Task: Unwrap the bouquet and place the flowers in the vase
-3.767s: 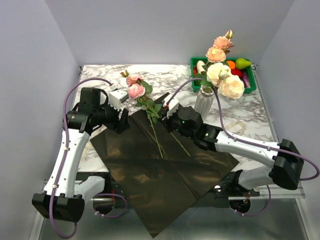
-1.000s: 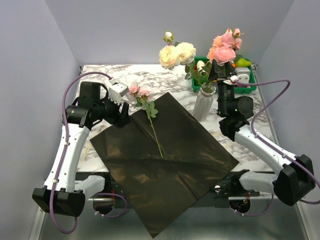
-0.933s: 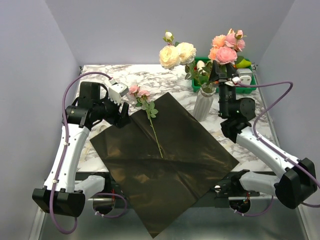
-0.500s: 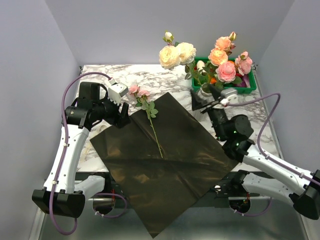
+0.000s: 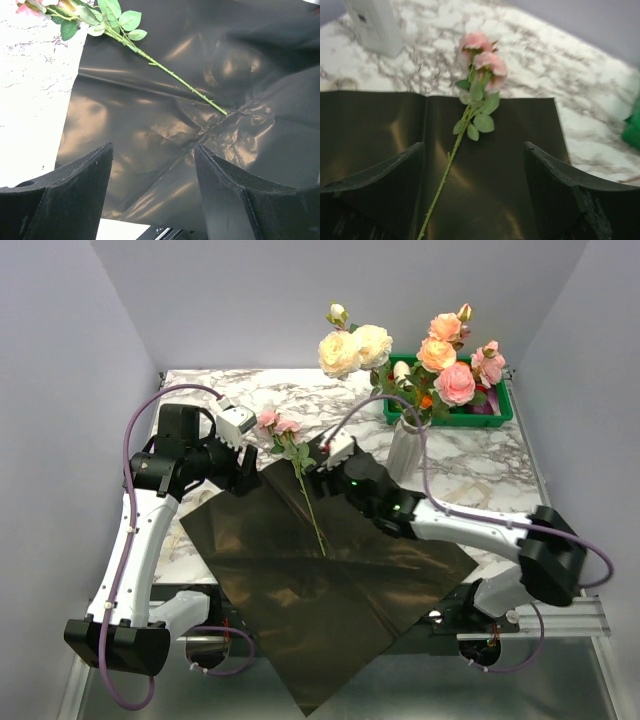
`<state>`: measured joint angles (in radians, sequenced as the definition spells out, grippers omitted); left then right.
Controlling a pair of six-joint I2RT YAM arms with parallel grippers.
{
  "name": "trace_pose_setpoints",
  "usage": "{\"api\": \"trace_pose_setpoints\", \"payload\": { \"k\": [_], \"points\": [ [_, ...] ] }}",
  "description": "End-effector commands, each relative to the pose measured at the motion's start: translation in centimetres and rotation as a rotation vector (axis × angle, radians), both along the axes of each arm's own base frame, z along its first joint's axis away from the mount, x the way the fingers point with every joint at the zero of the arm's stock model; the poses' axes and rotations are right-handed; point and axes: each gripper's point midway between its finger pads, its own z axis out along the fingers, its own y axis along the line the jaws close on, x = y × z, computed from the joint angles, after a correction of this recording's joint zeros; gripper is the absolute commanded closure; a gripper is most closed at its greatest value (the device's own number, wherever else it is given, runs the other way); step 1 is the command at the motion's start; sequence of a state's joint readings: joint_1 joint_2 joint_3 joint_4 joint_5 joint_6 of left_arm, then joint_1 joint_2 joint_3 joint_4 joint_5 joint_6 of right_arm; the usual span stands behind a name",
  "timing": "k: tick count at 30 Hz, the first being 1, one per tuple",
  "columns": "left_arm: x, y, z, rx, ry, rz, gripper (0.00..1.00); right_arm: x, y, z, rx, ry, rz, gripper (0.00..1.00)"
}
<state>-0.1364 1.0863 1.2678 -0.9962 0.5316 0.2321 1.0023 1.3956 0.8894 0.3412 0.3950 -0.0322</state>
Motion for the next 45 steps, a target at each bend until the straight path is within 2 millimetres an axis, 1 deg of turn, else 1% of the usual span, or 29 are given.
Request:
{"api": "trace_pose_setpoints", "payload": {
  "k": [1,2,3,4,5,6,7,8,9,10,11,12,14,16,18,19,22,28,29,32,33,35,37,38,40,41,43,44,45],
  "points": [
    [-0.2,0.2,1.2,-0.011,-0.026,0.016,0.25,-0.3,3.8,-7.3,-0.148,0.244,0.065,0.15],
    [-0.2,0.2,1.3,-0.013,-0.03,0.016,0.25,-0.2,3.9,-8.6,-0.181,0.277,0.058,0.15],
    [-0.2,0.2,1.2,-0.012,-0.028,0.018,0.25,0.2,5.0,-7.8,-0.169,0.278,0.067,0.15],
    [-0.2,0.2,1.3,-0.014,-0.03,0.018,0.25,0.2,5.5,-8.5,-0.181,0.298,0.078,0.14],
    [-0.3,0.2,1.3,-0.012,-0.031,0.018,0.25,0.5,5.9,-9.9,-0.201,0.329,0.07,0.15],
    [-0.2,0.3,1.3,-0.01,-0.032,0.021,0.25,0.4,5.9,-10.7,-0.225,0.36,0.068,0.15],
    [-0.2,0.2,1.3,-0.012,-0.031,0.02,0.25,0.7,6.7,-10.5,-0.218,0.37,0.078,0.15],
    [-0.2,0.2,1.3,-0.011,-0.03,0.018,0.25,0.9,6.8,-11.9,-0.233,0.398,0.072,0.16],
    [-0.2,0.2,1.3,-0.011,-0.03,0.02,0.25,0.9,7.1,-12.6,-0.239,0.411,0.077,0.16],
    [-0.2,0.2,1.3,-0.012,-0.028,0.02,0.25,1.2,7.5,-12.7,-0.237,0.417,0.081,0.17],
    [-0.1,0.2,1.4,-0.013,-0.03,0.021,0.25,1.5,7.5,-13.1,-0.237,0.426,0.075,0.17],
    [-0.2,0.2,1.4,-0.016,-0.029,0.02,0.25,1.8,7.5,-14.2,-0.249,0.445,0.072,0.17],
    [-0.2,0.1,1.4,-0.02,-0.029,0.018,0.25,2.3,7.6,-14.8,-0.245,0.463,0.064,0.18],
    [-0.2,0.1,1.4,-0.02,-0.03,0.02,0.25,2.5,7.4,-16.3,-0.255,0.496,0.061,0.19],
    [-0.2,0.2,1.3,-0.016,-0.03,0.02,0.25,3.0,7.4,-16.6,-0.242,0.53,0.052,0.21],
    [-0.2,0.2,1.2,-0.016,-0.026,0.021,0.25,3.1,7.3,-17.6,-0.252,0.554,0.044,0.22],
    [-0.2,0.2,1.0,-0.014,-0.02,0.022,0.25,3.1,7.2,-18.4,-0.248,0.601,0.04,0.26],
    [-0.1,0.2,1.0,-0.016,-0.023,0.021,0.25,3.3,7.7,-19.3,-0.249,0.63,0.04,0.35],
    [-0.1,0.2,0.9,-0.016,-0.021,0.023,0.25,3.2,7.7,-19.8,-0.256,0.642,0.033,0.39],
    [-0.1,0.2,0.9,-0.013,-0.02,0.023,0.25,3.3,7.7,-20.6,-0.257,0.658,0.018,0.45],
    [-0.1,0.3,0.9,-0.011,-0.021,0.025,0.25,3.3,7.6,-21.2,-0.264,0.667,0.013,0.47],
    [-0.2,0.3,0.9,-0.009,-0.022,0.026,0.25,3.4,7.5,-21.6,-0.261,0.672,-0.006,0.53],
    [-0.2,0.4,0.9,-0.004,-0.026,0.028,0.25,3.3,7.4,-22.1,-0.266,0.681,-0.014,0.56],
    [-0.3,0.4,0.9,-0.003,-0.026,0.029,0.25,3.4,7.4,-22.3,-0.265,0.682,-0.022,0.61],
    [-0.4,0.5,0.8,-0.001,-0.025,0.028,0.25,3.3,7.1,-22.5,-0.269,0.687,-0.029,0.66],
    [-0.4,0.5,0.8,-0.003,-0.026,0.029,0.25,3.3,7.0,-22.5,-0.269,0.686,-0.037,0.76],
    [-0.5,0.5,0.8,-0.002,-0.024,0.029,0.25,3.3,6.7,-22.5,-0.267,0.689,-0.045,0.89],
    [-0.5,0.5,0.8,-0.002,-0.022,0.031,0.25,3.2,6.8,-21.7,-0.254,0.681,-0.043,0.99],
    [-0.5,0.5,0.9,-0.002,-0.027,0.031,0.25,3.2,6.8,-21.3,-0.248,0.676,-0.042,0.99]
  ]
}}
